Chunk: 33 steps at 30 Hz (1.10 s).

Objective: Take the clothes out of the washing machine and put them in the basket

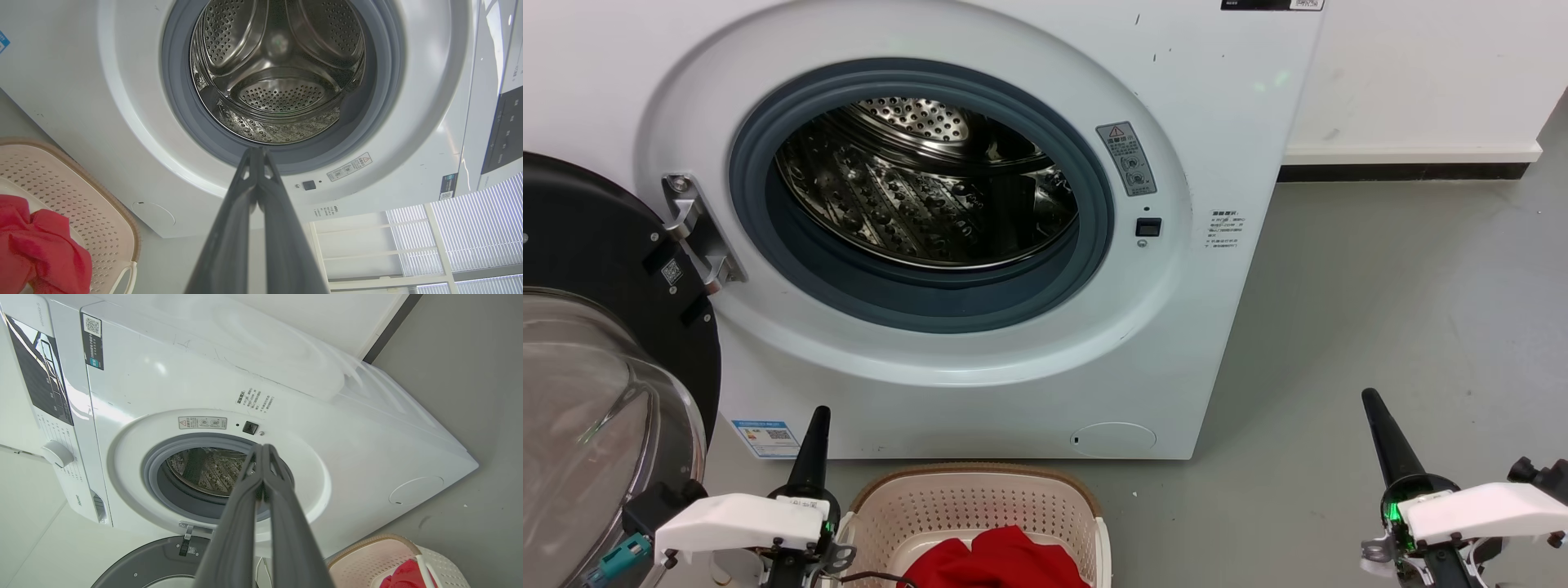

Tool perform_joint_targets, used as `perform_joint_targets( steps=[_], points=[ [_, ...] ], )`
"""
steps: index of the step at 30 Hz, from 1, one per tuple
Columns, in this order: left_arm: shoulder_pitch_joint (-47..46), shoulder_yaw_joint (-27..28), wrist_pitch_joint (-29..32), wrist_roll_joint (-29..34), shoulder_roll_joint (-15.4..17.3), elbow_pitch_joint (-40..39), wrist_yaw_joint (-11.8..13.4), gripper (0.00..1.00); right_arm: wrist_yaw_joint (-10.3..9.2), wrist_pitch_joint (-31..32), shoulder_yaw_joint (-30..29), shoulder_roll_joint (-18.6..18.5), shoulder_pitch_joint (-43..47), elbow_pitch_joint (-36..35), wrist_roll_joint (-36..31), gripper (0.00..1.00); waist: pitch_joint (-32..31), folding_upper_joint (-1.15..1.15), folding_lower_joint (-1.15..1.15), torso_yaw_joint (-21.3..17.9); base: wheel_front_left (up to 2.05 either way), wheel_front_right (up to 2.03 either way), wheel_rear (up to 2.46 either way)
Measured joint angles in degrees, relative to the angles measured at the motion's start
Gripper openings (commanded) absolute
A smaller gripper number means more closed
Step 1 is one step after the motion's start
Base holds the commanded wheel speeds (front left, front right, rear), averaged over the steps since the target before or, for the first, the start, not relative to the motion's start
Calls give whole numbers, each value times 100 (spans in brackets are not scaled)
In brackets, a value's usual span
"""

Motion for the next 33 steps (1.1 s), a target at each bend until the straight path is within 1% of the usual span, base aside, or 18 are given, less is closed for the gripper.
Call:
perform_joint_targets(
  steps=[33],
  points=[
    [-152,260,380,-1571,-48,125,-160,0,0,232,-255,8,-239,229,1633,0,54,0,0,7,0,0,0]
  ],
)
